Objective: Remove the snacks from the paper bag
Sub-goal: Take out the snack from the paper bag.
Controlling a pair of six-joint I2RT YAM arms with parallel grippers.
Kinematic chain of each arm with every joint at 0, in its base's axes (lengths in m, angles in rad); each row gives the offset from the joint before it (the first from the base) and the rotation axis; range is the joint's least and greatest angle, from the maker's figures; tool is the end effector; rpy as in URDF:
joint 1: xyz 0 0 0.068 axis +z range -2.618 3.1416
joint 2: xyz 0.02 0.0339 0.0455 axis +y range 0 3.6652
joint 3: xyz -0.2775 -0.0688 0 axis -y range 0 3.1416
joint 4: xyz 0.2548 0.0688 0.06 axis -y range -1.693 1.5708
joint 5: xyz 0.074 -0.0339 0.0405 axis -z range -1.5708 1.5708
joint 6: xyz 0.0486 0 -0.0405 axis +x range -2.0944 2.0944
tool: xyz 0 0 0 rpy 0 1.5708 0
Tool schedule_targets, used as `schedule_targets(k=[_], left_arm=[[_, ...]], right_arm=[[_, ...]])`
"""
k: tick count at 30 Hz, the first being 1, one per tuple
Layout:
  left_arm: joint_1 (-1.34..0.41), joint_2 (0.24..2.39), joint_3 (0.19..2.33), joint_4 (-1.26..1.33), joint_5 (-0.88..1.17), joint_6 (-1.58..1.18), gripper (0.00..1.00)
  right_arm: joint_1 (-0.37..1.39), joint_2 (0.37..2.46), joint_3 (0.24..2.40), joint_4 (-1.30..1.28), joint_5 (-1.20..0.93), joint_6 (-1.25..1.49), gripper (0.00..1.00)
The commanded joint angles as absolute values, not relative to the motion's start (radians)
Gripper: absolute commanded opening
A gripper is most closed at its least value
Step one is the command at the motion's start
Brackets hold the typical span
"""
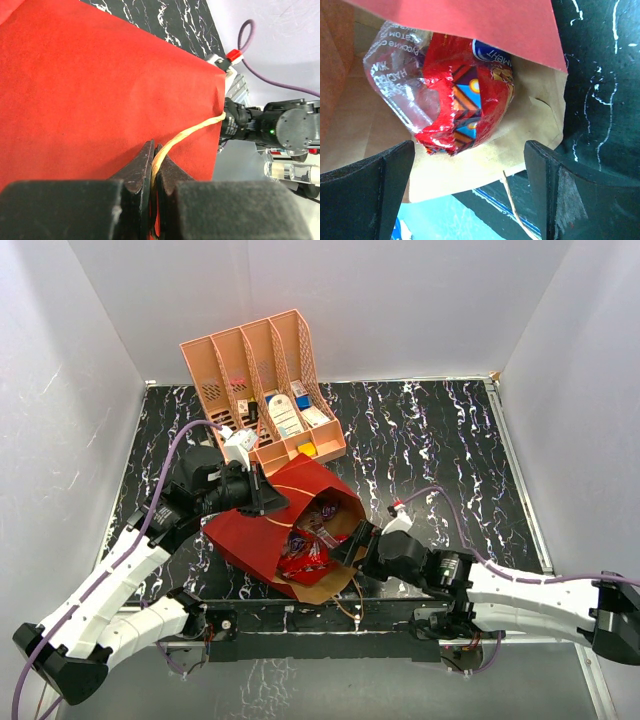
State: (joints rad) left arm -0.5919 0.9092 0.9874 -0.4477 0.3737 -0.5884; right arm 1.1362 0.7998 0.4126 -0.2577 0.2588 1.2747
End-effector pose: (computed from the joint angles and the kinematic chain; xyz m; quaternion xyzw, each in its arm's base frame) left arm 0.1644 -0.1319 0.3691 0.1064 0.8104 -0.4364 0.3761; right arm 0.0879 0.1598 0.1991 0.1189 0.8811 0.3724 0.2661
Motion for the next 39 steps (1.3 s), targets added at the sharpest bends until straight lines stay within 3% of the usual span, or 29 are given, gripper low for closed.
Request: schedule_targets(k=[1,15,27,34,39], left_arm=[[-0.588,0.890,0.976,-0.422,0.385,-0.599,0.00],[-0.588,0.891,0.971,-0.417,0.397,-0.605,0.00],[-0.588,0.880,0.957,-0.424,0.381,-0.601,0.00],[-0.588,0.877,0.942,-0.433,0.347,-0.609,0.00],[-0.588,0.868,0.937,-0.454,0.299,-0.614,0.00]], right_arm=[[1.136,0.844,0.366,0.013,0.242,1.381,0.93],[1.134,1.036,0.303,0.292,0.295,1.463,0.80],[1.117,1.035,0.271,0.352,0.264,1.424,0.27],[1.117,0.967,0.265,0.377,0.236,1.373,0.11],[1.117,0.902,0.268,0.376,0.211,1.323,0.07]])
